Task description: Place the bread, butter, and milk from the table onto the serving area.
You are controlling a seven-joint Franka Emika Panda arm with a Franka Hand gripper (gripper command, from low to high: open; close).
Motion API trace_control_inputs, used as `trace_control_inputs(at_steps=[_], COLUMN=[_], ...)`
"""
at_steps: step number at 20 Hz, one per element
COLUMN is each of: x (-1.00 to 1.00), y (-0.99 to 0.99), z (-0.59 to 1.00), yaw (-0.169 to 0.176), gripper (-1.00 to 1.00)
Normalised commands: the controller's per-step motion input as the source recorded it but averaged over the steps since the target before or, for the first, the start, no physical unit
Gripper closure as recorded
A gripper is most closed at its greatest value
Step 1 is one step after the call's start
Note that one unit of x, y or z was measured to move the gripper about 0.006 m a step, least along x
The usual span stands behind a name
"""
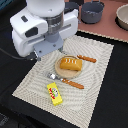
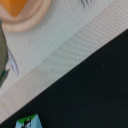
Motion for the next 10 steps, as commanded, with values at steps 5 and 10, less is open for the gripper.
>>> trace_control_inputs(at_steps=[5, 10], x=[-0.75, -0.77], y=[0.56, 0.58], z=[-0.01, -0.04], yaw=[0.066, 0.067], gripper=[-1.00, -1.00])
